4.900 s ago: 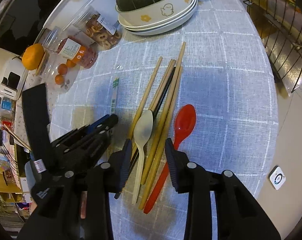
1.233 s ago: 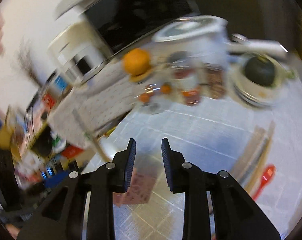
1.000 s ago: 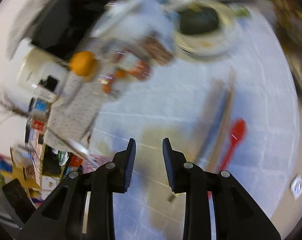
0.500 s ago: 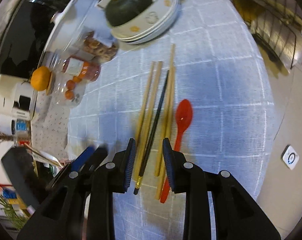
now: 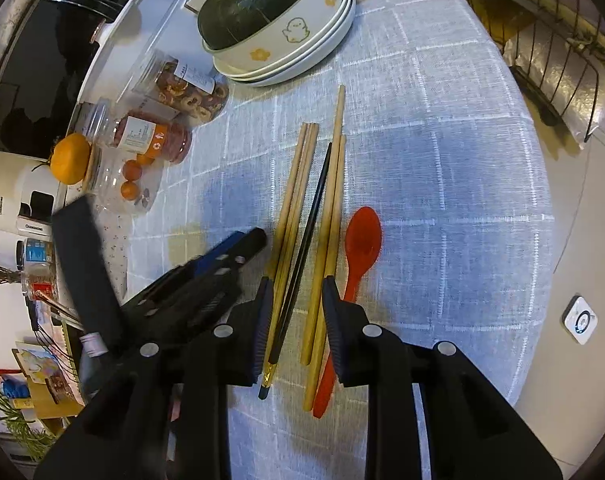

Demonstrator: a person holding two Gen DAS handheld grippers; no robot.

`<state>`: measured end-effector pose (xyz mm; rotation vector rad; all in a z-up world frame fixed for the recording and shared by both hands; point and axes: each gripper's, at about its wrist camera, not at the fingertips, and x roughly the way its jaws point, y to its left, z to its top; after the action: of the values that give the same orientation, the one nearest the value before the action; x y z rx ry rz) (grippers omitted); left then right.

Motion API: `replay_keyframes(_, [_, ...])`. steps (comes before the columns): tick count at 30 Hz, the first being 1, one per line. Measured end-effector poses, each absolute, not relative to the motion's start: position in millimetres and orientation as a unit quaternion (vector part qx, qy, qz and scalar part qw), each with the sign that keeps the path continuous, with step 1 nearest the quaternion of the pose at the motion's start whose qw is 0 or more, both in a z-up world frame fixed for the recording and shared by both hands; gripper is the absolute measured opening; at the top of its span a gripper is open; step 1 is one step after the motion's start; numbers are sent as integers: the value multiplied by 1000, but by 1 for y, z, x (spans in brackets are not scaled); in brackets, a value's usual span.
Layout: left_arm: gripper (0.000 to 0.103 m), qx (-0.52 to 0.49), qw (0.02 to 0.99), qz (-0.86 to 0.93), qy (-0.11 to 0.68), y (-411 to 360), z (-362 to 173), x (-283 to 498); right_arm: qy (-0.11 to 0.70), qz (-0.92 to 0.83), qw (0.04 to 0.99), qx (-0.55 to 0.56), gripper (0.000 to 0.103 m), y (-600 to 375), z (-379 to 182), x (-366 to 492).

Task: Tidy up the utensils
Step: 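Grasp a wooden chopstick with the left tool while the right tool grasps another wooden chopstick, then drop the left tool's chopstick into the pink basket while the right tool carries its chopstick over it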

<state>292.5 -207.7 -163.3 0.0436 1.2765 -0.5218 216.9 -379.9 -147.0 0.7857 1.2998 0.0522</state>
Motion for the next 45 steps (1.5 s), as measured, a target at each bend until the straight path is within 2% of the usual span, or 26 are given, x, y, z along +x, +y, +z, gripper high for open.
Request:
replay_keyframes(7, [20, 75, 758, -255, 595, -228, -175, 291, 597, 15, 723, 347, 23, -378, -154, 220])
replay_keyframes(8, [18, 84, 760, -254, 592, -229, -178, 291, 597, 14, 724, 345, 22, -378, -154, 220])
replay_keyframes(9, [7, 94, 765, -251, 585, -231, -177, 289, 597, 14, 724, 344, 21, -379, -155, 220])
replay_keyframes(22, [6, 79, 767, -221, 597, -174, -172, 271, 623, 10, 719, 308, 16, -365, -180, 235])
replay_keyframes(28, [6, 128, 769, -206, 591, -202, -171, 276, 628, 5, 717, 301, 11, -361, -190, 241])
replay_keyframes(33, [6, 94, 774, -209, 590, -191, -168, 275, 634, 2, 718, 287, 8, -361, -196, 242])
replay_keyframes(39, [6, 59, 793, -205, 571, -158, -143, 259, 636, 3, 723, 271, 10, -356, -197, 250])
replay_keyframes(45, [6, 25, 814, -218, 538, -129, -96, 226, 637, -4, 733, 238, 9, -349, -195, 253])
